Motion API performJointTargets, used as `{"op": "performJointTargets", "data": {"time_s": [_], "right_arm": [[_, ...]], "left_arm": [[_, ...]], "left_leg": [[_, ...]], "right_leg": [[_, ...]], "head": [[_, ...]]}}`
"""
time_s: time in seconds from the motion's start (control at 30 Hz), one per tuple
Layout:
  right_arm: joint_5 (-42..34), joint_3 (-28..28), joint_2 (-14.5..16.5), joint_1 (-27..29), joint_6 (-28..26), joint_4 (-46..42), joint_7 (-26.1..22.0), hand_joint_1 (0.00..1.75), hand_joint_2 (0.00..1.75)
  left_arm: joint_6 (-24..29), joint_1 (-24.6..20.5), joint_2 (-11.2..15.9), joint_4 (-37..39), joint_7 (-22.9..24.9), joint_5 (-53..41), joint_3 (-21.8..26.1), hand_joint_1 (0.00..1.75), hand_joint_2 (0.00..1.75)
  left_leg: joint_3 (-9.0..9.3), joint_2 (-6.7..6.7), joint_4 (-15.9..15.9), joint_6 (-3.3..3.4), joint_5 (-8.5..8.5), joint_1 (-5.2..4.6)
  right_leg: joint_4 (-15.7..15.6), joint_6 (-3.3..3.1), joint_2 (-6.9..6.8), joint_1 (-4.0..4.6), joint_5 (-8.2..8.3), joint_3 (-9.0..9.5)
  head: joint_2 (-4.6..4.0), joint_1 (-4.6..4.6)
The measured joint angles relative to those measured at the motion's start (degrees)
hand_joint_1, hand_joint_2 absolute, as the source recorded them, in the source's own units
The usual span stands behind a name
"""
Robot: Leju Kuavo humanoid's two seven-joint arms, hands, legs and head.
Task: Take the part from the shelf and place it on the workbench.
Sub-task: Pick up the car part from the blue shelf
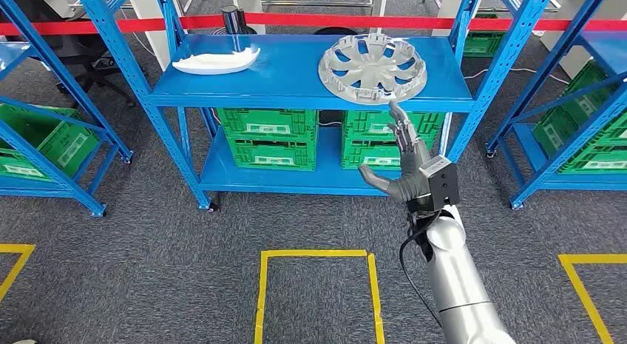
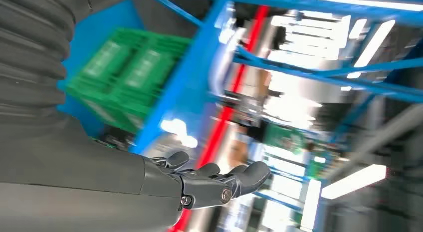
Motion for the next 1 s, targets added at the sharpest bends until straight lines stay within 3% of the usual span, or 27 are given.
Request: {"op": "performJointTargets", "data": {"time_s": [0.13,0.27,0.5,1.0], "right_arm": [[1.3,2.0,-0.2,0.6,-2.0,-5.4,-1.4,0.00,1.75],[3.4,4.3,-0.5,1.2,-4.6,-11.2,-3.4,0.00,0.00],[6.0,6.9,-1.0,1.7,-8.1,-16.2,-4.8,0.00,0.00],[6.7,9.0,-2.2,2.3,-10.9,-18.2,-4.8,0.00,0.00]], "left_arm": [[0.8,-0.1,0.0,0.1,0.0,-0.6,0.0,0.00,0.00],[2.1,-0.2,-0.1,0.1,0.0,-1.8,0.0,0.00,0.00],[3.4,-0.3,-0.3,0.3,0.0,-3.4,0.0,0.00,0.00],[3.2,-0.3,-0.3,0.3,0.0,-3.7,0.0,0.00,0.00]], "left_leg": [[0.00,0.02,0.0,0.00,-0.01,0.00],[0.00,0.02,0.0,0.00,-0.01,0.00],[0.00,0.02,0.0,0.01,-0.01,0.00],[-0.09,0.02,0.2,0.19,-0.14,-0.05]], "right_leg": [[0.0,0.00,0.00,0.00,0.00,-0.01],[0.0,0.00,0.00,0.00,0.00,-0.02],[0.0,0.02,0.00,0.00,0.01,-0.02],[-0.1,0.18,0.00,-0.15,0.07,0.05]], "head": [[0.00,0.00],[0.00,0.00],[0.00,0.00],[0.00,-0.01]]}}
